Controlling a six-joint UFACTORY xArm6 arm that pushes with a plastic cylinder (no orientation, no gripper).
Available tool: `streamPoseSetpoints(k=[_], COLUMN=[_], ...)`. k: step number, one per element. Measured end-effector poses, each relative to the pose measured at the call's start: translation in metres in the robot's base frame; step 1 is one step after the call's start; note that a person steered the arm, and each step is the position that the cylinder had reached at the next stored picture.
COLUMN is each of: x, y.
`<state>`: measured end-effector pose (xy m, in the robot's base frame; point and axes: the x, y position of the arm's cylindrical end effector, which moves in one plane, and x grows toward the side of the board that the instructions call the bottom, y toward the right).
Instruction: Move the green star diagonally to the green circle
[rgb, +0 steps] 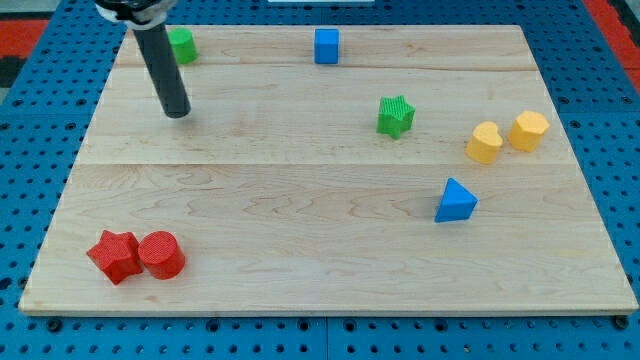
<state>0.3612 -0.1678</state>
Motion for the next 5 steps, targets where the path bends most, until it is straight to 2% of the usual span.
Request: streamPoseSetpoints(k=[2, 3, 4, 5], x=[0.014, 0.038, 0.039, 0.063], y=[0.065, 0.071, 0.11, 0.146])
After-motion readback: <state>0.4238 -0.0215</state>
